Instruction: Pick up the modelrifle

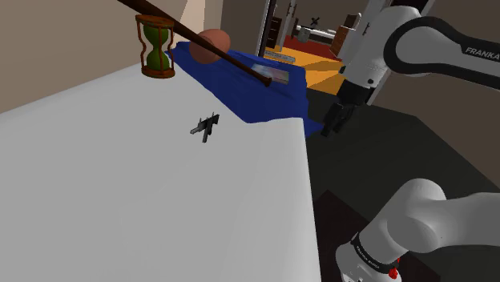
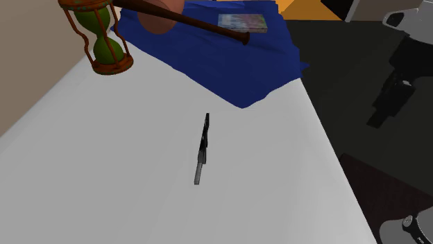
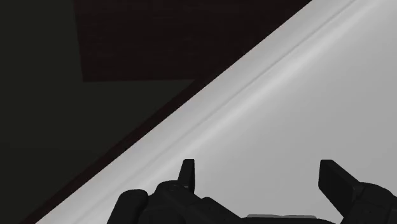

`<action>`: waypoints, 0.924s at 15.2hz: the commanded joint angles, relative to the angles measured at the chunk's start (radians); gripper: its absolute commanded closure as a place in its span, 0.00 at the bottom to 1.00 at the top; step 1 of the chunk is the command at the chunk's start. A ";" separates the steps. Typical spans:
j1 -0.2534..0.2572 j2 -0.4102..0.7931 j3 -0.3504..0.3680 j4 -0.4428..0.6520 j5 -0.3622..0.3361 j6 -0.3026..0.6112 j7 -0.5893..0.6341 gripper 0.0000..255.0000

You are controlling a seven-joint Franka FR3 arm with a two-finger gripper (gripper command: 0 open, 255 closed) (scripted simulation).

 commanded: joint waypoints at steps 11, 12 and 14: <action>-0.017 0.317 0.229 0.241 0.152 0.022 0.460 0.00; -0.021 0.355 0.247 0.273 0.159 0.024 0.505 0.00; -0.028 0.434 0.282 0.341 0.170 0.027 0.596 0.00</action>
